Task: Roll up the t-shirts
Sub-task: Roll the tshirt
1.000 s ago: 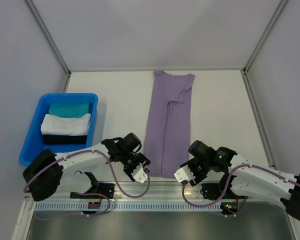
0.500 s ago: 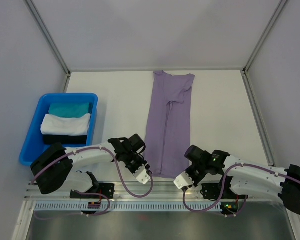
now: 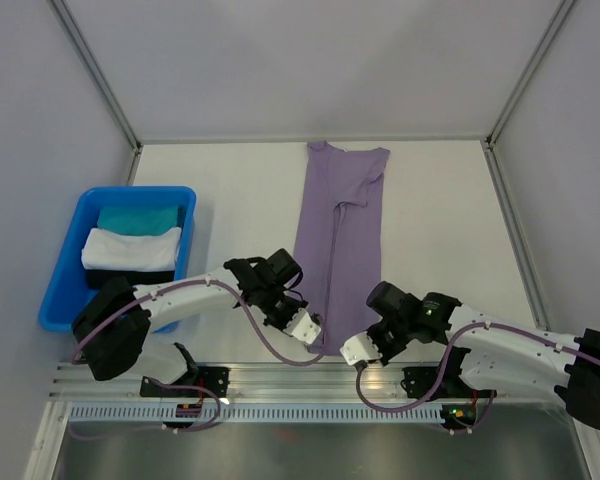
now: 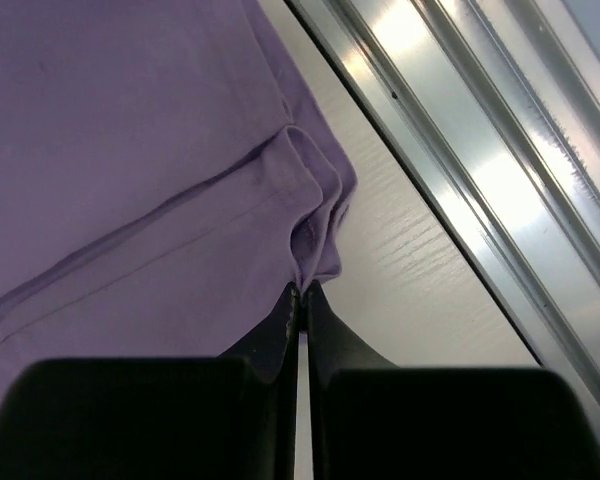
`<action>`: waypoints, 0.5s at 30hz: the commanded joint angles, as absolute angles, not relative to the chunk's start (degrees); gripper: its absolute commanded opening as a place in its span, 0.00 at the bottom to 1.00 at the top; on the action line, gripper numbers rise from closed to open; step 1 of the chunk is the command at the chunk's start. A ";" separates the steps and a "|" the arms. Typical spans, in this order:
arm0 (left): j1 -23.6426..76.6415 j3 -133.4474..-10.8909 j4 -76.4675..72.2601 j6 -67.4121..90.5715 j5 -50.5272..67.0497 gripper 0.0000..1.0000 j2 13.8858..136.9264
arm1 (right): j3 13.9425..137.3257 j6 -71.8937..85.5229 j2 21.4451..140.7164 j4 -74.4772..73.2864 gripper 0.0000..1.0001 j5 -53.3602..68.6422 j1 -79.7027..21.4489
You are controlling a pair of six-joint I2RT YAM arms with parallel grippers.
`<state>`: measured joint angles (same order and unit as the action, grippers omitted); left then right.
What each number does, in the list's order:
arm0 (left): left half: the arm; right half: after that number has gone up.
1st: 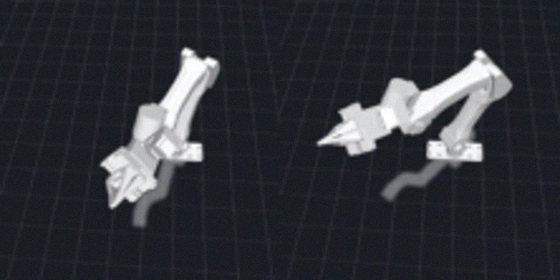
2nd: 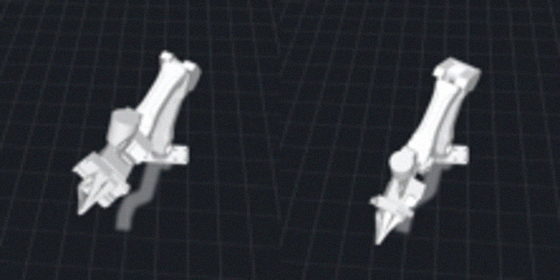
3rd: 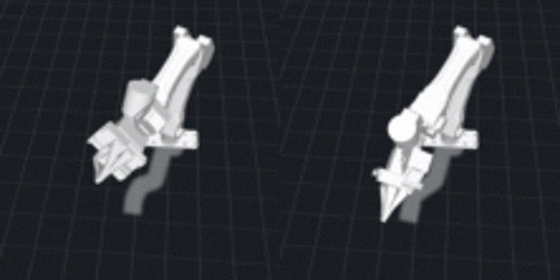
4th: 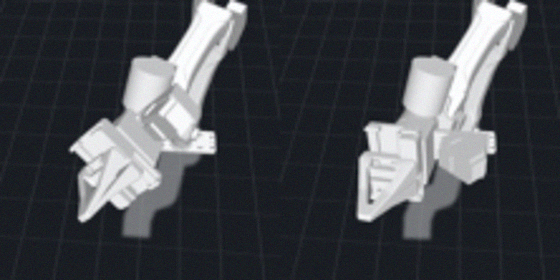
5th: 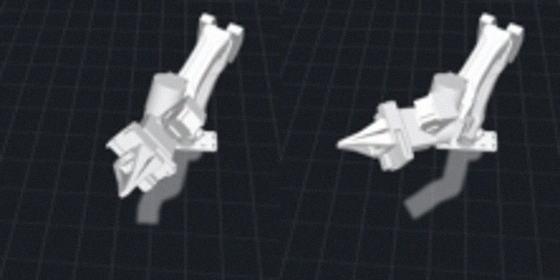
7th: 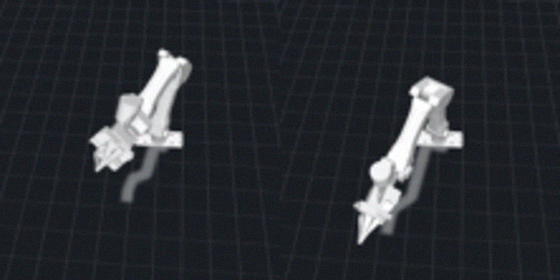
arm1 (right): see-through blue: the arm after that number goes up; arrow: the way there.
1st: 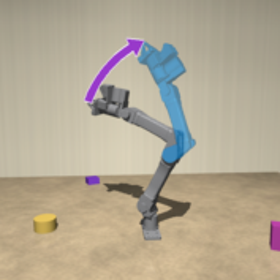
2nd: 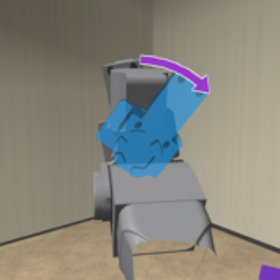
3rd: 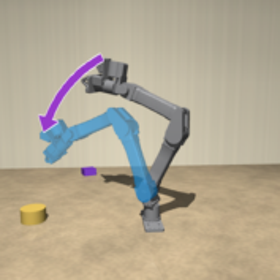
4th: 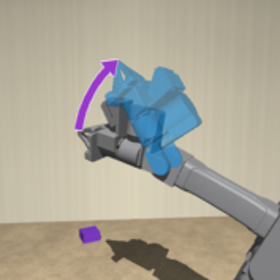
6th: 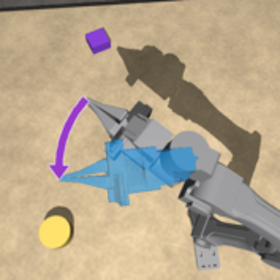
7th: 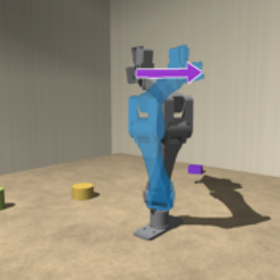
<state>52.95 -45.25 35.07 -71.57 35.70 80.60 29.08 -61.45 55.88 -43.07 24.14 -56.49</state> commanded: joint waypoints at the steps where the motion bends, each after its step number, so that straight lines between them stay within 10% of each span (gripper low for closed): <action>1: 50.19 -48.95 40.16 -64.52 42.01 0.02 83.58 | 31.20 -58.62 56.16 -44.74 0.00 29.17 -54.41; 15: 38.50 -55.28 42.98 -62.23 44.21 0.03 94.74 | 30.67 -52.21 58.44 -37.71 0.00 29.00 -41.57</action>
